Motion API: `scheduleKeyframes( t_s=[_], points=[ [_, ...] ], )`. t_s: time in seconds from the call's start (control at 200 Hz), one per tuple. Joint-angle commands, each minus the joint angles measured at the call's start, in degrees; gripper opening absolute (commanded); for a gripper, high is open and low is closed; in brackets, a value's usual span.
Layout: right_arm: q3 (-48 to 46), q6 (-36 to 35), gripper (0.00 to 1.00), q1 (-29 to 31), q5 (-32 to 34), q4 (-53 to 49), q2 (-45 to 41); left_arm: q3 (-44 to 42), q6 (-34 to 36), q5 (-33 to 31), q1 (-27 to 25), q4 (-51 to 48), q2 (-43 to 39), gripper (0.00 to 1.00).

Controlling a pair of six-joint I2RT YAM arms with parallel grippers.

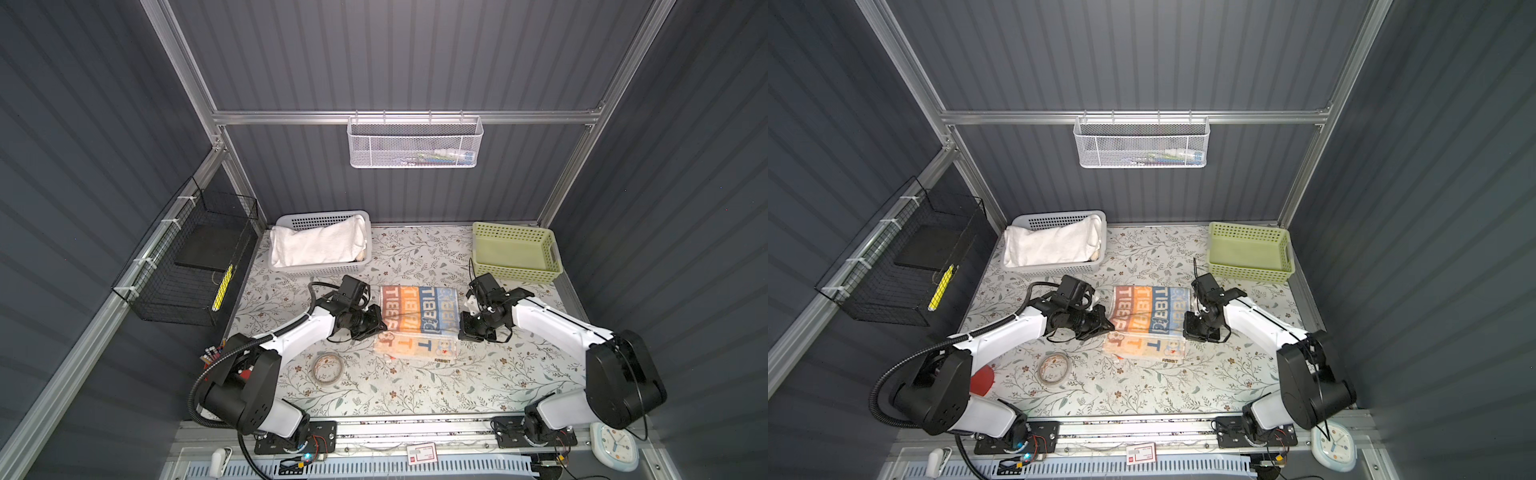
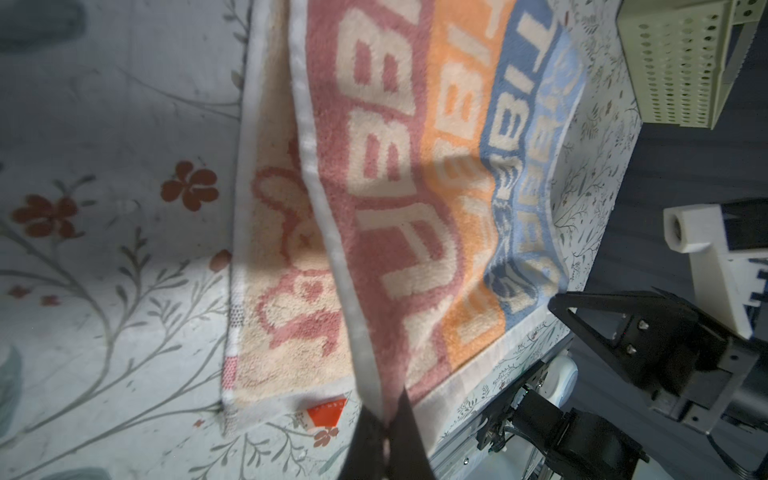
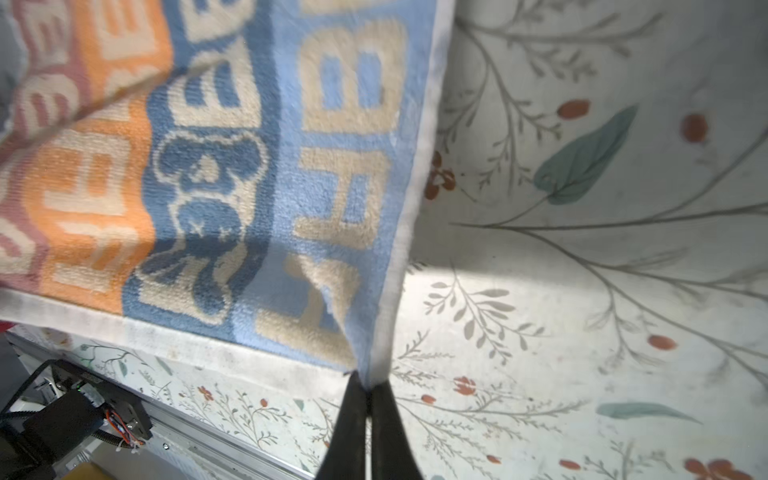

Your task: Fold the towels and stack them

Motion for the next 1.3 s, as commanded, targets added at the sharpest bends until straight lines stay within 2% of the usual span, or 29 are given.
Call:
scheduleKeyframes(
  t_s=[0.0, 0.265, 0.285, 0.305, 0.35, 0.385, 0.44, 0.49, 0.64, 0.8, 1.016, 1.296],
  points=[
    [0.73, 0.86, 0.0, 1.25, 1.61, -6.43, -2.56, 1.18, 4.69, -0.86, 1.25, -6.98, -2.57, 0.0],
    [-7.46, 7.05, 0.0, 5.87, -1.76, -1.68, -4.12, -6.71, 3.18, 2.35, 2.16, -3.27, -2.39, 0.0],
    [-7.87, 7.33, 0.04, 6.24, -1.8, -1.31, -3.87, -7.5, 2.93, 2.68, 2.16, -2.69, -2.34, 0.0],
    [-8.14, 7.49, 0.12, 6.49, -1.77, -1.07, -3.49, -8.12, 2.75, 2.85, 2.16, -2.34, -2.31, 0.05],
    [-8.1, 7.47, 0.35, 6.66, -1.79, -1.16, -2.87, -8.94, 2.69, 3.18, 2.16, -2.22, -2.19, 0.25],
    [-7.28, 6.86, 0.47, 6.62, -1.17, -1.78, -2.53, -9.11, 3.2, 2.66, 2.16, -3.15, -2.29, 0.36],
    [-4.67, 5.3, 0.54, 6.54, 1.3, -3.91, -2.14, -7.68, 5.11, -0.19, 2.38, -6.32, -2.67, 0.44],
    [-1.79, 3.5, 0.56, 5.9, 3.0, -5.35, -1.84, -5.47, 7.12, -2.46, 2.79, -8.75, -2.69, 0.46],
    [6.97, -2.38, 0.59, 0.45, 3.7, -5.3, 2.46, 4.98, 13.74, -8.66, 3.67, -11.9, 1.44, 0.48],
    [14.4, -6.54, 0.57, -5.09, 2.19, -0.88, 12.07, 18.19, 20.17, -10.91, 3.77, -10.67, 13.68, 0.47],
    [25.31, -8.41, 0.53, -7.24, 2.67, 0.72, 25.89, 33.45, 24.04, -15.95, 3.75, -11.25, 28.49, 0.48],
    [31.29, -9.02, 0.48, -7.99, 2.26, 0.35, 34.63, 39.03, 25.46, -15.47, 4.35, -11.71, 36.91, 0.51]
  ],
)
